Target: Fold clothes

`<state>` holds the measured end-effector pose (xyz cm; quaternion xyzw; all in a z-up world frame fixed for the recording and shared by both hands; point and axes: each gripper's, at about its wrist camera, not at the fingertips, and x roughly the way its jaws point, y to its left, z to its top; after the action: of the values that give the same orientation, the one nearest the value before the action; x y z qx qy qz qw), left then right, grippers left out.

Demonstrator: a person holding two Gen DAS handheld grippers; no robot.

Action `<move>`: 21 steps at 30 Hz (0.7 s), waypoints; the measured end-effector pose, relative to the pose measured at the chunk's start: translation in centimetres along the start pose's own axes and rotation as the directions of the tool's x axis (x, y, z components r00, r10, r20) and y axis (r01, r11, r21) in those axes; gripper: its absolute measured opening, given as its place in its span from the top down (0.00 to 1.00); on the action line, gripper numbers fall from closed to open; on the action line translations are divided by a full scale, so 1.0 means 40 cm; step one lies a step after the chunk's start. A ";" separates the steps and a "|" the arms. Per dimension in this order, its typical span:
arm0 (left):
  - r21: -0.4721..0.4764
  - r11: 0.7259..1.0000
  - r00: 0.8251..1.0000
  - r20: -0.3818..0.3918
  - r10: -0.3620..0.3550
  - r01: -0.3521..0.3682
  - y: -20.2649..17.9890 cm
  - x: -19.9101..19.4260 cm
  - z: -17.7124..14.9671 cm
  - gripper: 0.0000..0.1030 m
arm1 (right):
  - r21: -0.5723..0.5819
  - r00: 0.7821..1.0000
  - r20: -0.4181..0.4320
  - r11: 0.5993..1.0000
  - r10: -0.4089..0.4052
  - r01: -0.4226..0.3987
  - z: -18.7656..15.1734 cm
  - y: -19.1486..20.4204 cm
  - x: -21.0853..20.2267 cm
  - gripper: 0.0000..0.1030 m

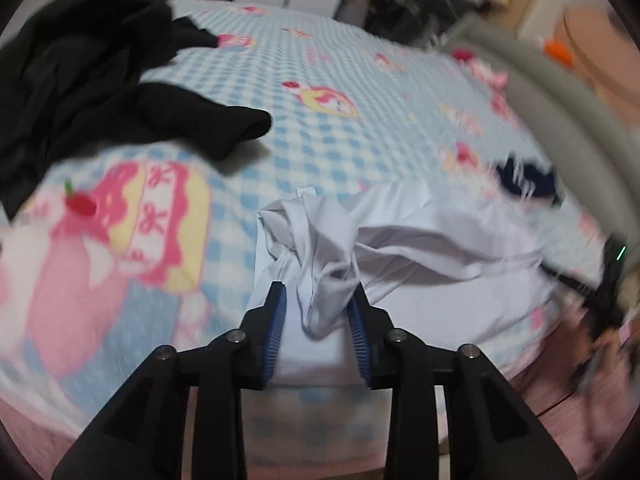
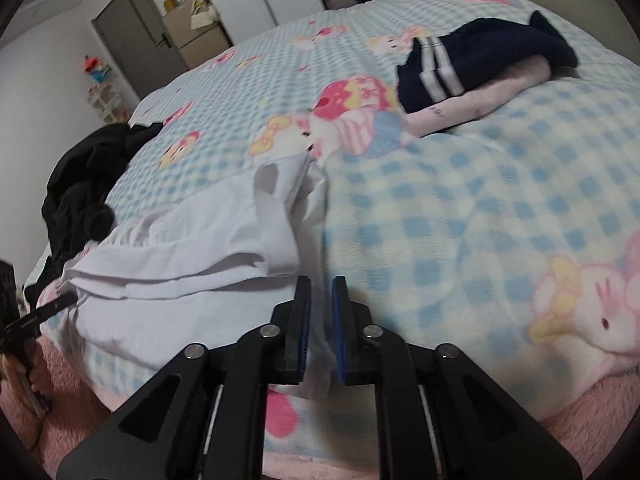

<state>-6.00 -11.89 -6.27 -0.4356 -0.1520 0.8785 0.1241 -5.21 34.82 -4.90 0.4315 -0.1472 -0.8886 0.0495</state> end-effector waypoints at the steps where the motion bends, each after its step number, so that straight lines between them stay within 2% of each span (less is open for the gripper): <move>1: -0.027 0.999 0.999 0.029 -0.023 0.023 0.011 -0.018 0.000 0.67 | 0.018 1.000 0.017 1.000 -0.009 0.009 -0.001 -0.008 -0.010 0.76; 2: -0.047 0.998 0.998 0.058 -0.039 0.042 0.019 -0.035 0.003 0.66 | 0.035 0.999 0.036 0.999 -0.009 0.007 -0.002 -0.015 -0.021 0.71; 4: -0.084 0.994 0.992 0.112 -0.059 0.068 0.038 -0.059 0.010 0.62 | 0.050 0.997 0.081 0.999 0.004 -0.008 -0.001 -0.014 -0.045 0.70; 6: -0.122 0.991 0.991 0.130 -0.043 0.059 0.057 -0.060 0.014 0.62 | 0.036 0.993 0.115 0.999 0.024 -0.028 0.004 -0.002 -0.059 0.70; 7: -0.132 0.990 0.991 0.126 -0.034 0.051 0.062 -0.054 0.015 0.62 | 0.024 0.992 0.123 0.999 0.033 -0.037 0.006 0.007 -0.060 0.70; 10: -0.125 0.991 0.995 0.096 -0.025 0.036 0.058 -0.028 0.019 0.62 | -0.018 0.990 0.127 0.998 0.055 -0.053 0.003 0.043 -0.053 0.60; 12: -0.101 0.994 0.997 0.070 -0.045 0.051 0.042 -0.010 0.018 0.61 | -0.050 0.992 0.113 0.998 0.049 -0.044 0.002 0.067 -0.036 0.52; 13: -0.089 0.994 0.997 0.056 -0.054 0.059 0.034 -0.001 0.018 0.57 | -0.067 0.994 0.102 0.997 0.044 -0.037 0.002 0.080 -0.024 0.50; 15: -0.097 0.988 0.992 0.034 -0.120 0.123 0.026 0.014 0.018 0.54 | -0.093 0.996 0.078 0.995 0.048 -0.041 0.000 0.099 -0.003 0.47; 17: -0.134 0.971 0.980 0.033 -0.195 0.198 0.028 0.022 0.018 0.53 | -0.098 0.994 0.060 0.992 0.090 -0.084 0.006 0.109 0.015 0.47; 19: -0.127 0.973 0.982 0.021 -0.190 0.191 0.019 0.030 0.018 0.51 | -0.102 0.990 0.064 0.988 0.126 -0.119 0.013 0.119 0.025 0.44; 21: -0.065 0.989 0.991 -0.016 -0.132 0.131 -0.005 0.049 0.014 0.54 | -0.117 0.993 0.042 0.988 0.111 -0.105 0.019 0.130 0.052 0.44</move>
<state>-7.59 -11.10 -7.30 -0.4372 -0.2071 0.8586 0.1693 -7.28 29.57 -4.43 0.3975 -0.1203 -0.9019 0.1188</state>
